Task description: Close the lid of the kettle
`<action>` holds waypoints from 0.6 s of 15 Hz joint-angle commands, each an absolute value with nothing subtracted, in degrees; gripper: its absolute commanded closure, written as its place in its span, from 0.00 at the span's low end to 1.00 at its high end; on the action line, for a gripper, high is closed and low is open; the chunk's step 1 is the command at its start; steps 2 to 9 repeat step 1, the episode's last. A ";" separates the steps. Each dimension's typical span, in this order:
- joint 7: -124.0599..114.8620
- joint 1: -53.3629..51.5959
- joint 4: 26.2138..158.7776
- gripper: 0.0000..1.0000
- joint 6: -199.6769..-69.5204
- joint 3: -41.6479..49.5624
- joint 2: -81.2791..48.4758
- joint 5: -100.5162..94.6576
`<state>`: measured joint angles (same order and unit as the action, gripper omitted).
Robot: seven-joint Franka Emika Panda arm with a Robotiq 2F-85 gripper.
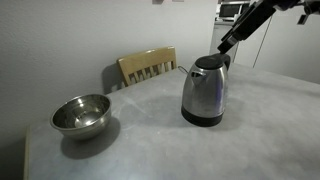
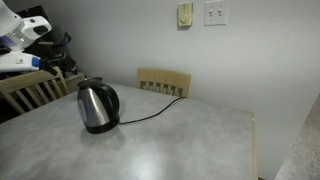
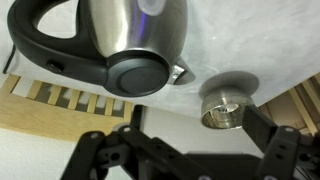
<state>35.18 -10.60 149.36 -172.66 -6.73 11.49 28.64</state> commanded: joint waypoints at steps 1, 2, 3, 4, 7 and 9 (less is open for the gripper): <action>35.18 -10.60 149.36 0.00 -172.66 -6.73 11.49 28.64; 35.18 -10.60 149.36 0.00 -172.66 -6.73 11.49 28.64; 35.18 -10.60 149.36 0.00 -172.66 -6.73 11.49 28.64; 35.18 -10.60 149.36 0.00 -172.66 -6.73 11.49 28.64; 35.18 -10.60 149.36 0.00 -172.66 -6.73 11.49 28.64; 35.18 -10.60 149.36 0.00 -172.66 -6.73 11.49 28.64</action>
